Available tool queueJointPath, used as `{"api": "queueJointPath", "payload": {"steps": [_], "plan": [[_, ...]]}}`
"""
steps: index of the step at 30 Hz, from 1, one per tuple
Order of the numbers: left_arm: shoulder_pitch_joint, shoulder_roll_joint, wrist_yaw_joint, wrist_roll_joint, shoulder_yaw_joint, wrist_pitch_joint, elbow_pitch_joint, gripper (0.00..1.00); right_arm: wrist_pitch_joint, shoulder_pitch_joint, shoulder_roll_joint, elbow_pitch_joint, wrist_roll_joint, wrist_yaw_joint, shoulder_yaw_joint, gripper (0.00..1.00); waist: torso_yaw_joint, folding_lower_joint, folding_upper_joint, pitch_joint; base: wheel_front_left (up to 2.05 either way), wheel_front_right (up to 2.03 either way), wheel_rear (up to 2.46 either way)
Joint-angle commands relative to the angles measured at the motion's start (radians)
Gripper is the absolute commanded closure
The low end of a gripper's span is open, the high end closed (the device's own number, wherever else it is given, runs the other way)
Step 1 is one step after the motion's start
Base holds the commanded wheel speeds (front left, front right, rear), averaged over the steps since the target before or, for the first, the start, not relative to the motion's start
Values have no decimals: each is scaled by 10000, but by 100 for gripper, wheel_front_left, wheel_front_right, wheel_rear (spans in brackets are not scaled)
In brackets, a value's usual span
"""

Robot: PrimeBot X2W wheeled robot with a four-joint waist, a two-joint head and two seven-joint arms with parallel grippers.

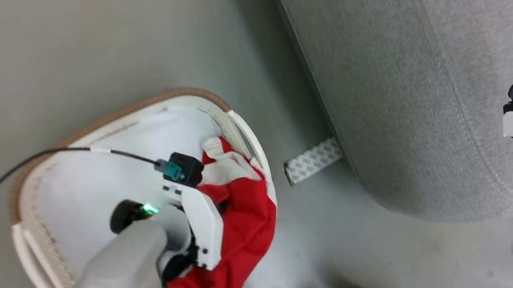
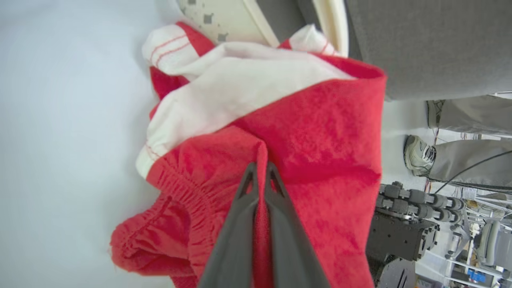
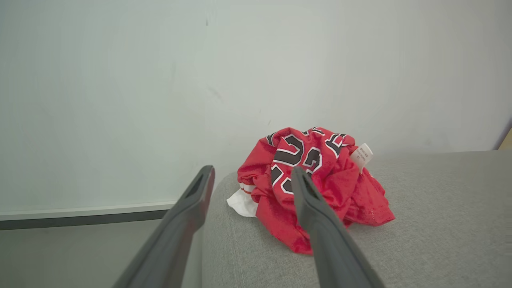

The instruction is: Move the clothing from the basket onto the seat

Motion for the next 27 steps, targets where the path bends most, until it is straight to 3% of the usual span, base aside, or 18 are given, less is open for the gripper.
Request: {"api": "queueJointPath", "payload": {"steps": [1, 14, 27], "plan": [[242, -177, 2, -240, -27, -309, 69, 100, 3, 89, 7, 74, -206, -22, -114, 0, 349, -1, 0, -715, 0, 0, 0], [1076, -1083, 2, -658, -174, -2386, -183, 100, 3, 1180, -670, 434, -713, -24, -222, 0, 1721, -1, 0, -3819, 0, 0, 0], [1293, -1354, 2, -490, -11, -4267, -818, 100, 5, 2732, -1241, 1110, -312, -22, 98, 0, 2961, -1, 0, -6605, 0, 0, 0]]}}
